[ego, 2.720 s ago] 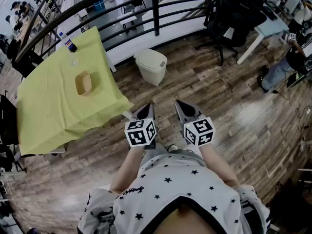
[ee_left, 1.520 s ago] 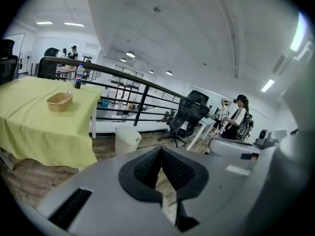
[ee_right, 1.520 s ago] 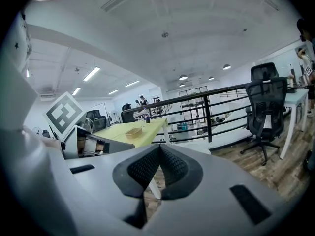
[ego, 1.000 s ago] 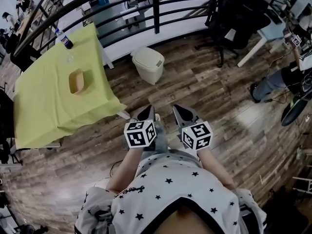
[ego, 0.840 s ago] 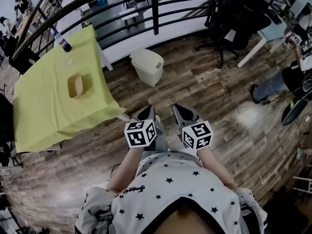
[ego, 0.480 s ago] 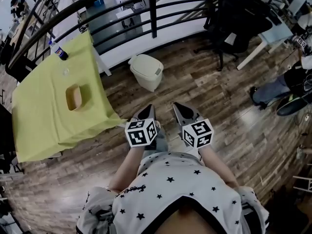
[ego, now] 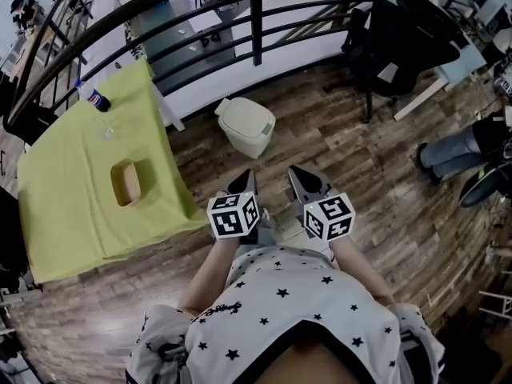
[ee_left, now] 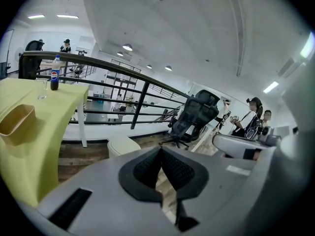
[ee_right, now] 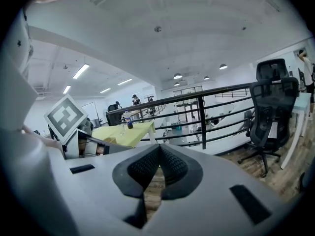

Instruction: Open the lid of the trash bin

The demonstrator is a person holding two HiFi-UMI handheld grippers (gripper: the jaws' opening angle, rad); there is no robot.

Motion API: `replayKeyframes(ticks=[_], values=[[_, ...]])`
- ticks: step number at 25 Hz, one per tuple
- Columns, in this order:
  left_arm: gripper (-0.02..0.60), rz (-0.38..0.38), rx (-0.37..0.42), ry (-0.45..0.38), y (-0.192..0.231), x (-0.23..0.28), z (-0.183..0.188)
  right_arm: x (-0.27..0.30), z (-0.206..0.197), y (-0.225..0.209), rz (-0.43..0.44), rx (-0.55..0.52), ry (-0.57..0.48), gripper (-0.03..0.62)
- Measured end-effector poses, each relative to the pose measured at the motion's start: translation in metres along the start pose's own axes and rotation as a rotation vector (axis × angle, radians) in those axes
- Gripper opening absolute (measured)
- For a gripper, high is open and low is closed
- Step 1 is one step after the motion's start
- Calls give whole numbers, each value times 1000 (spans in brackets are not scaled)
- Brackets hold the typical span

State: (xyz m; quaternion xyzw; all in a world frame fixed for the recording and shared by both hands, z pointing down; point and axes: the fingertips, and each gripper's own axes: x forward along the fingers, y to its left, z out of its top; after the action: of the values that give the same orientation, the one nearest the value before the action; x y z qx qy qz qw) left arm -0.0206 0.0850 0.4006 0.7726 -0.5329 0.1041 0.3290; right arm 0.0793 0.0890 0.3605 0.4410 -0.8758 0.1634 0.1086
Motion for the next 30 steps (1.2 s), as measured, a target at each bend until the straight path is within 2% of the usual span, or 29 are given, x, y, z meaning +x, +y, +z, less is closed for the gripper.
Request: replayKeyframes(ticks=[17, 25, 30], values=[[11, 2, -20, 31, 74, 71, 54, 111, 23, -27, -5, -34, 46, -6], [11, 18, -62, 50, 94, 99, 53, 151, 3, -44, 20, -7, 103, -6], [11, 38, -91, 56, 110, 130, 52, 185, -6, -73, 30, -14, 128, -6]])
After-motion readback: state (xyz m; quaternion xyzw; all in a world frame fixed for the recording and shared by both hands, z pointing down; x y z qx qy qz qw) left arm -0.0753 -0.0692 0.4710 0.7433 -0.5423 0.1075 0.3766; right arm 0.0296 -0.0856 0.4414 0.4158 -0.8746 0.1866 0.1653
